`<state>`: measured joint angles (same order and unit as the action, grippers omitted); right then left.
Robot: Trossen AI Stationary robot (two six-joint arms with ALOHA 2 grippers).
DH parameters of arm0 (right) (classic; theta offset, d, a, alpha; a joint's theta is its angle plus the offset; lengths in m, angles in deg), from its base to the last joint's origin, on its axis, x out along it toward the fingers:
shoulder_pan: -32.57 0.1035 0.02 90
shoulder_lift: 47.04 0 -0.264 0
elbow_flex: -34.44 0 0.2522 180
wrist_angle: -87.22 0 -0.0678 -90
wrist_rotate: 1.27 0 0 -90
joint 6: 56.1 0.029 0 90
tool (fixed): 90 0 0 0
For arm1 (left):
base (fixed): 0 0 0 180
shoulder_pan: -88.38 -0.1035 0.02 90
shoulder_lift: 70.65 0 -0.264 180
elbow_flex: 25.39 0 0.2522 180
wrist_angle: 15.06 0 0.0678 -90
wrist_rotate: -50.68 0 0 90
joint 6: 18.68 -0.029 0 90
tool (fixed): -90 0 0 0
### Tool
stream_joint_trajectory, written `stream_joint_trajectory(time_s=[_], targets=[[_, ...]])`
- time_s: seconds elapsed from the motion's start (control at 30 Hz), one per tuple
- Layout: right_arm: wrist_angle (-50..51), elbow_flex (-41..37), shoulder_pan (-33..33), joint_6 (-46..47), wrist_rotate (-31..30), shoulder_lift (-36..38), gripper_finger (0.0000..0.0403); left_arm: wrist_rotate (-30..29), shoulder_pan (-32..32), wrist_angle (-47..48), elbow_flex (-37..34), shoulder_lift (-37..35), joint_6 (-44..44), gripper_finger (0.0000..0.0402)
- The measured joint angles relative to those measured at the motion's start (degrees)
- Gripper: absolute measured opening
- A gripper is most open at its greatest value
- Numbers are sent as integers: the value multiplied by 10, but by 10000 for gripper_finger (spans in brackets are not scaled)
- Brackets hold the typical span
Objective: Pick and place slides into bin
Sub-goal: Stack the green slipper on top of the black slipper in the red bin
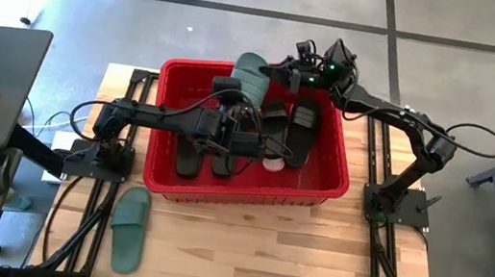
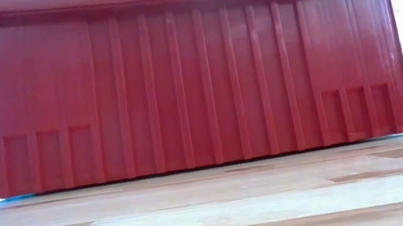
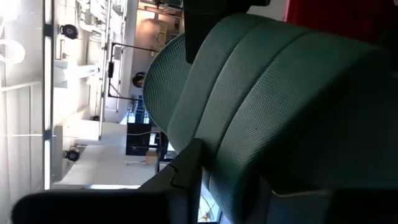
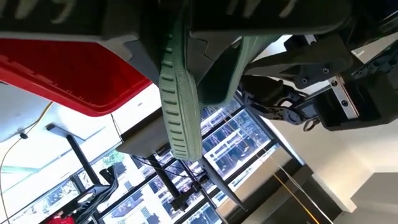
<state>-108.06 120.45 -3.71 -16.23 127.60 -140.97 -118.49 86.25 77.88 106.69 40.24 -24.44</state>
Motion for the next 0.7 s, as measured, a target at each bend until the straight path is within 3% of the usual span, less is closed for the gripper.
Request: stream_joint_trajectory(time_s=[0.23, 0.5, 0.7], targets=[[5, 0, -15, 1, 6, 0, 8, 18, 10, 9, 6, -17, 5, 126], [10, 0, -37, 1, 15, 0, 6, 38, 14, 60, 59, -35, 5, 200], [19, 12, -56, 1, 38, 2, 6, 76, 14, 78, 75, -57, 18, 228]])
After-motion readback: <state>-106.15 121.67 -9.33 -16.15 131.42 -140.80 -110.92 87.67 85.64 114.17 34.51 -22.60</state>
